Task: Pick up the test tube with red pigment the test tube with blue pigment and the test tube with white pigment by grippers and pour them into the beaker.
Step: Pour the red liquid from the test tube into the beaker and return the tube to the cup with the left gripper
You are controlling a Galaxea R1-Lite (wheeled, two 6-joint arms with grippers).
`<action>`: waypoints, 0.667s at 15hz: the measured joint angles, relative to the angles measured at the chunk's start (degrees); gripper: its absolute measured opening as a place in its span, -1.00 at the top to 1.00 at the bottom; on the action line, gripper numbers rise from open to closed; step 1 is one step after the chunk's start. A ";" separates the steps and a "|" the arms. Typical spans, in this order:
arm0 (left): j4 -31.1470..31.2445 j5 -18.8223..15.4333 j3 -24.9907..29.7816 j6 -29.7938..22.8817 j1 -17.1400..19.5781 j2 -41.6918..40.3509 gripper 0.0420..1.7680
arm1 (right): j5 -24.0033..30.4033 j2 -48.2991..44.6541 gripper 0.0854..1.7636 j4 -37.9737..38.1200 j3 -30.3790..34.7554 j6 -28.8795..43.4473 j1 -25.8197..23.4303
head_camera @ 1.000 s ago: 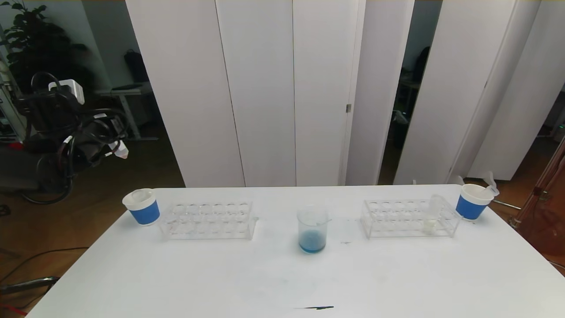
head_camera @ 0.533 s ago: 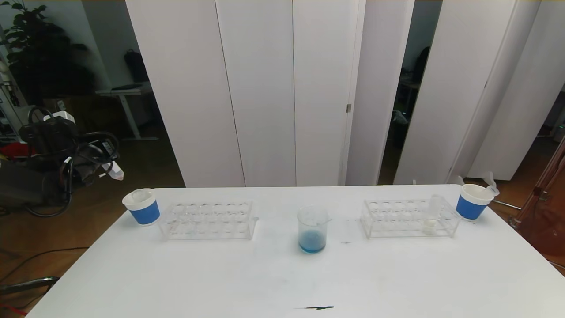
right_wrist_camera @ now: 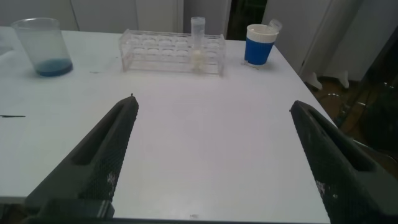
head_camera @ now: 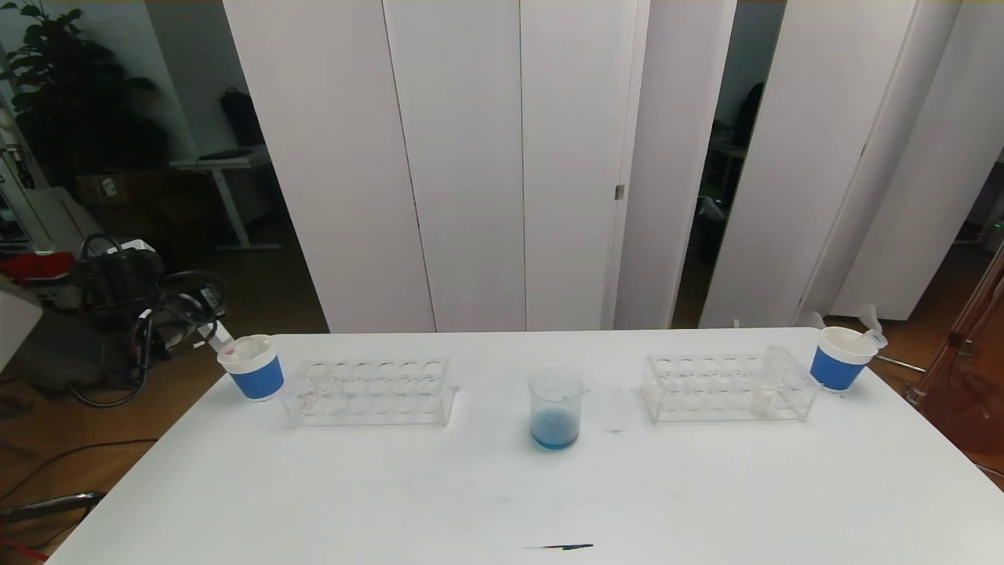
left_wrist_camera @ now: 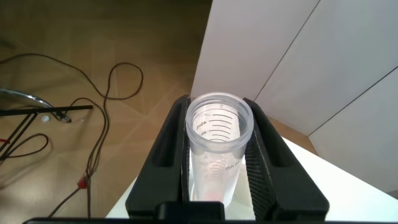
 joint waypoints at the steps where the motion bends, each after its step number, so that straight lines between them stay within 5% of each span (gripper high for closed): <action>1: -0.05 -0.02 0.39 -0.07 -0.41 0.22 0.35 | 0.00 0.00 -0.98 0.00 0.00 0.02 0.00; 10: -0.30 0.00 0.65 -0.09 -1.41 2.41 0.35 | 0.00 0.00 -0.98 0.00 0.00 0.00 0.00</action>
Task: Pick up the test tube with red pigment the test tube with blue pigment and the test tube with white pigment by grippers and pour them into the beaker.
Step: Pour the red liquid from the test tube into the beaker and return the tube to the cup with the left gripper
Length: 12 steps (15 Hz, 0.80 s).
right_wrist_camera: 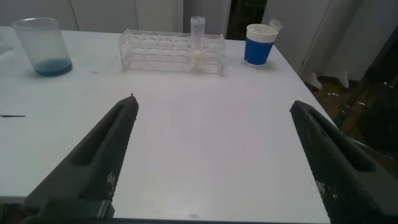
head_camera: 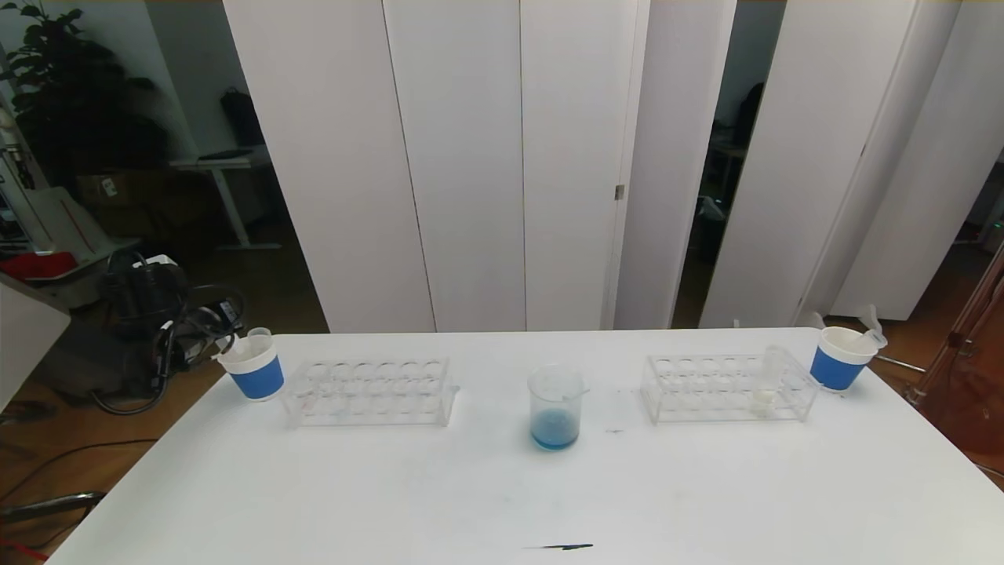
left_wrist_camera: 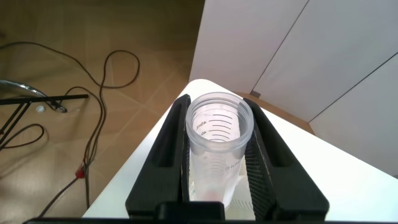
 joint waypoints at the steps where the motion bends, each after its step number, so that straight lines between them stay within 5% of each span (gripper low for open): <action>1: 0.00 -0.02 0.00 0.00 0.00 0.32 0.35 | 0.02 0.00 -0.98 0.00 0.00 0.00 0.00; 12: -0.51 -0.71 0.43 0.28 -0.24 1.58 0.27 | 0.00 0.00 -0.98 -0.02 0.00 0.00 0.00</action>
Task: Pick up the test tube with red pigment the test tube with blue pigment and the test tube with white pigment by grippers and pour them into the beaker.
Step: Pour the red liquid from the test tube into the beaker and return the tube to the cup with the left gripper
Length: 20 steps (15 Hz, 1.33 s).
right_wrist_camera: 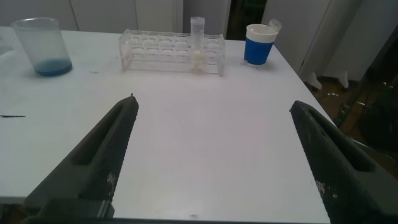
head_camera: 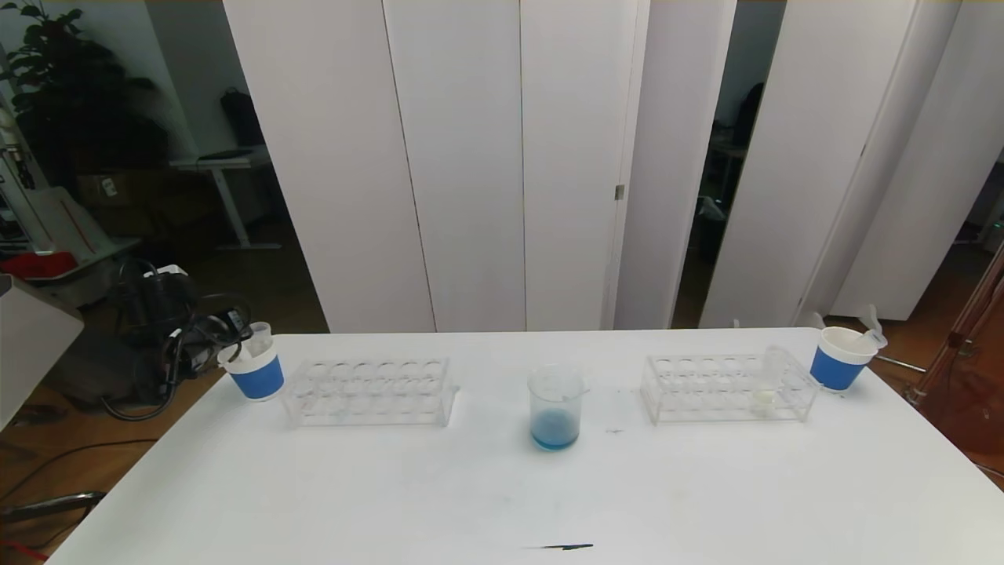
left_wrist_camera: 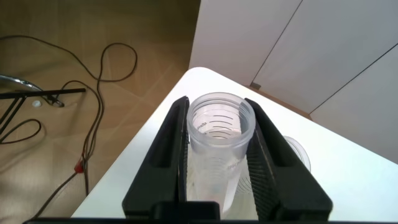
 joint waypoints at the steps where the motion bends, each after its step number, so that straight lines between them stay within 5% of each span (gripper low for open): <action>1: -0.55 0.02 0.12 0.11 0.00 -0.04 0.02 | 0.00 0.00 -0.98 0.02 0.00 0.00 0.00; 3: -2.79 -0.06 0.84 0.24 0.05 -0.12 -0.76 | 0.02 0.00 -0.98 0.00 0.00 0.00 0.00; 4: -3.58 -0.11 1.19 0.33 0.05 -0.17 -0.95 | 0.02 0.00 -0.98 0.00 0.00 0.00 0.00; 13: -3.51 -0.15 2.73 1.35 0.11 -3.90 -0.98 | 0.02 0.00 -0.98 0.02 0.00 0.00 0.00; 20: 4.99 -5.81 11.51 1.33 -1.11 -24.89 -0.98 | 0.02 0.00 -0.98 0.02 0.00 0.00 0.00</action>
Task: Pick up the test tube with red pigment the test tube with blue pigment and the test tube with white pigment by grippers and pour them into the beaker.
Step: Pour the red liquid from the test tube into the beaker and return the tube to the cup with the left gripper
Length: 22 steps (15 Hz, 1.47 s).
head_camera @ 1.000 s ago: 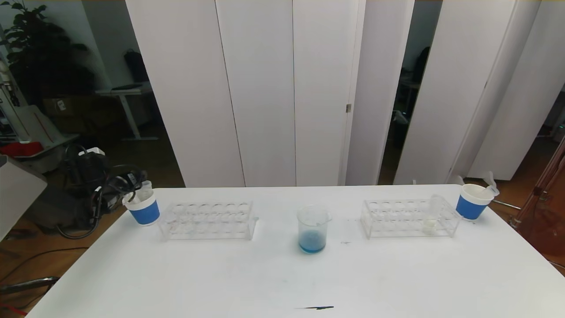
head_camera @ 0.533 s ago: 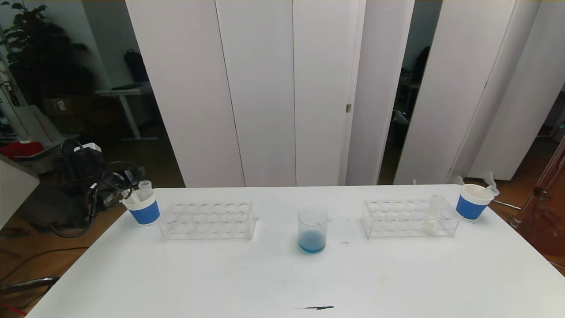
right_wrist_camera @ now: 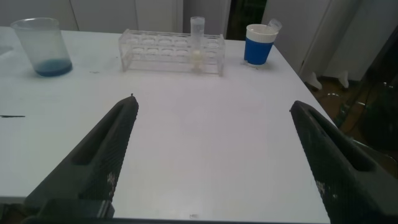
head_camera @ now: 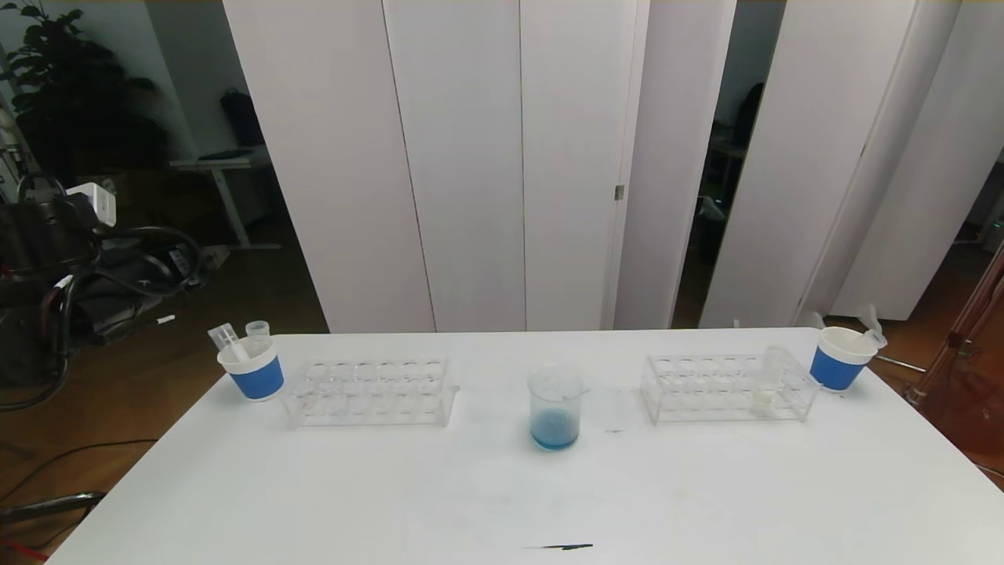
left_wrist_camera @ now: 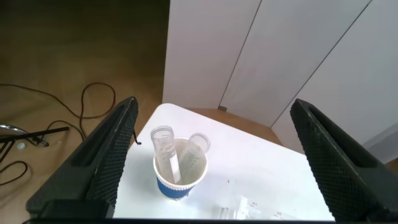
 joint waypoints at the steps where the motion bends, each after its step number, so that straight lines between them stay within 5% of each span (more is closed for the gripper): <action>1: 2.39 -0.82 2.34 0.30 -0.52 -4.67 -0.98 | 0.00 0.00 -0.98 0.00 0.00 -0.02 0.00; 11: 18.36 -2.23 32.07 10.06 -9.80 -50.92 -0.98 | -0.02 0.00 -0.98 0.00 0.00 0.00 0.00; 17: 32.77 -2.76 42.75 11.73 -13.69 -76.61 -0.98 | 0.00 0.00 -0.98 0.00 0.00 0.00 0.00; 22: 34.89 -2.76 53.25 12.86 -15.68 -91.49 -0.98 | -0.02 0.00 -0.98 0.00 0.00 0.00 0.00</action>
